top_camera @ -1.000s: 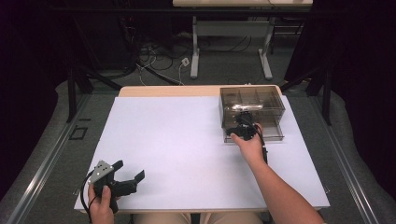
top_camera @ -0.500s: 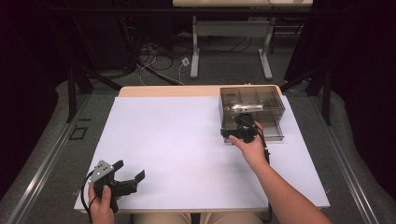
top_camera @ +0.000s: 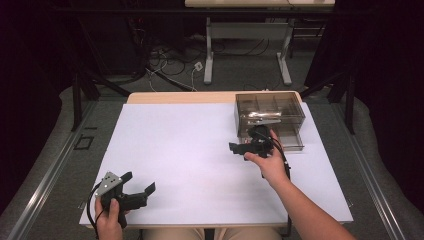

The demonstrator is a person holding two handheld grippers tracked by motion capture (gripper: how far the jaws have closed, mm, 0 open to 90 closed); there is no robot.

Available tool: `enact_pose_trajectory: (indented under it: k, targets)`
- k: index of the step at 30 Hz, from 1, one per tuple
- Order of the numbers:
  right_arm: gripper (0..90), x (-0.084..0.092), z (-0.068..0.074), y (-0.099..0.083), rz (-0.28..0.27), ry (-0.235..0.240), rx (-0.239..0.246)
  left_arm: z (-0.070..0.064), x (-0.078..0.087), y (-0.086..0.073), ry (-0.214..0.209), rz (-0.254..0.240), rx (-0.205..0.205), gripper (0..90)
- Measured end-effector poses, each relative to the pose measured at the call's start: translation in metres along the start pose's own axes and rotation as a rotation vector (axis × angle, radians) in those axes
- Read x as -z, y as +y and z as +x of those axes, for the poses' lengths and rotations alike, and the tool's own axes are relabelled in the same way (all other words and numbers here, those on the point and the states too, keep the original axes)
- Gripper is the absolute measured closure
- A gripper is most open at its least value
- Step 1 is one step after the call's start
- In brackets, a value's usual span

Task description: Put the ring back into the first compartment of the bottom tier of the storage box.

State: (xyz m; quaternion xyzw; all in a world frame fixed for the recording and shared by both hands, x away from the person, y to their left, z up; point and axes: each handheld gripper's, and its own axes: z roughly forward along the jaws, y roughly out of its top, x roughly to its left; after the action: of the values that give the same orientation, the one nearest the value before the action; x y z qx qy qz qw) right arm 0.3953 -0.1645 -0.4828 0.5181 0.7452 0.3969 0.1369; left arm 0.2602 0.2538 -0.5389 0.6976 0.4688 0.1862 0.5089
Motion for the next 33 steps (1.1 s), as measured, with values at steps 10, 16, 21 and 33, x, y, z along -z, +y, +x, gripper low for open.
enact_pose_trajectory:
  k: [10, 16, 21, 33]
  targets:
    - [0.0, 0.02, 0.009, -0.009, -0.062, 0.008, 0.067, -0.001, -0.001, 0.0, 0.003, -0.004, 0.0, 0.1]
    - [0.0, 0.03, 0.01, -0.02, -0.082, -0.001, 0.102, -0.001, -0.001, -0.001, 0.004, -0.002, -0.001, 0.1]
    - [0.0, 0.039, 0.006, -0.03, -0.103, -0.01, 0.097, -0.001, -0.002, -0.001, 0.003, -0.002, 0.0, 0.1]
    - [0.0, 0.055, -0.011, -0.058, -0.126, -0.026, 0.078, -0.001, -0.002, -0.001, 0.005, 0.002, -0.001, 0.1]
